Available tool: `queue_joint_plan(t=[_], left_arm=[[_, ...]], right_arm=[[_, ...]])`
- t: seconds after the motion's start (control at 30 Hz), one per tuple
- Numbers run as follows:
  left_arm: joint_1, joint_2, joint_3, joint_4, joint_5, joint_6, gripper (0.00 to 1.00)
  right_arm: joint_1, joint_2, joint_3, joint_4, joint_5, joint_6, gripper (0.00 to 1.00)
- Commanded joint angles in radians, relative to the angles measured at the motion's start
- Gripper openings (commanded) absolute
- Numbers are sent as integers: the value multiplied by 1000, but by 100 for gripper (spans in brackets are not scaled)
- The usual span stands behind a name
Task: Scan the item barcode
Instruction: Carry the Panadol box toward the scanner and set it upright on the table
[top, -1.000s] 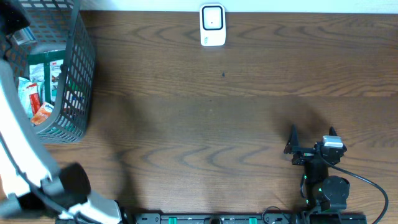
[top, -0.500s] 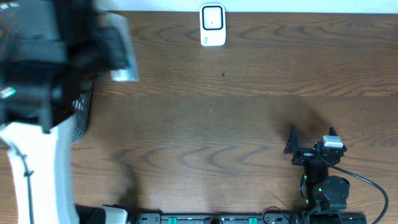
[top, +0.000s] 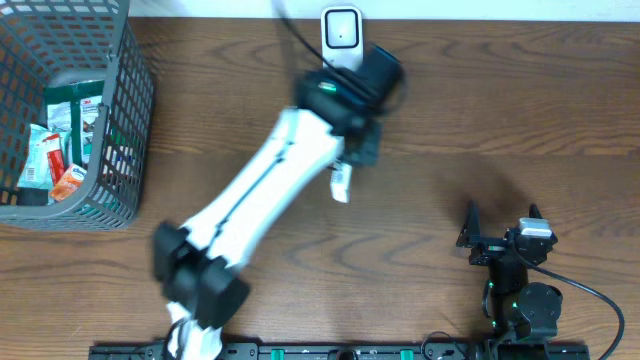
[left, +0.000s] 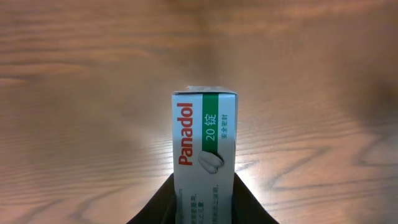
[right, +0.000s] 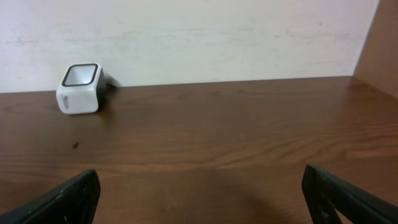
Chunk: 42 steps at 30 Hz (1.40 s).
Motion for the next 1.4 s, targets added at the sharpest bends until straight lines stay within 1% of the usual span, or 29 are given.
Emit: queue_joint_plan(t=[0.0,0.2,0.43,0.57,0.83,1.03,1.27,1.33,1.37], left_arm=[[-56,97,-5,34,-25,-43,21],[-96,225,-5,138,-25,-72,22],[-103,303,-5,232,-22,-118,22],[-103,322,-5,280,-23,-158,22],[-117,355,-18,368,-22,-166,22],[-123,355,-24,383,-22,-166,22],[-123,355,-84,410,-22,-165,22],[-123,355,-84,412,-22,-165,27],[-123,355,-83,414,-21,-165,34]], right_arm=[[14,-5,-1,-4,0,13,99],[14,-5,-1,-4,0,13,99],[14,-5,-1,-4,0,13,99],[14,-5,-1,-4,0,13,99],[14,-5,-1,-4,0,13,99],[14,-5,-1,-4,0,13,99],[14,-5,-1,-4,0,13,99],[14,-5,-1,-4,0,13,99],[14,-5,-1,-4,0,13,99]])
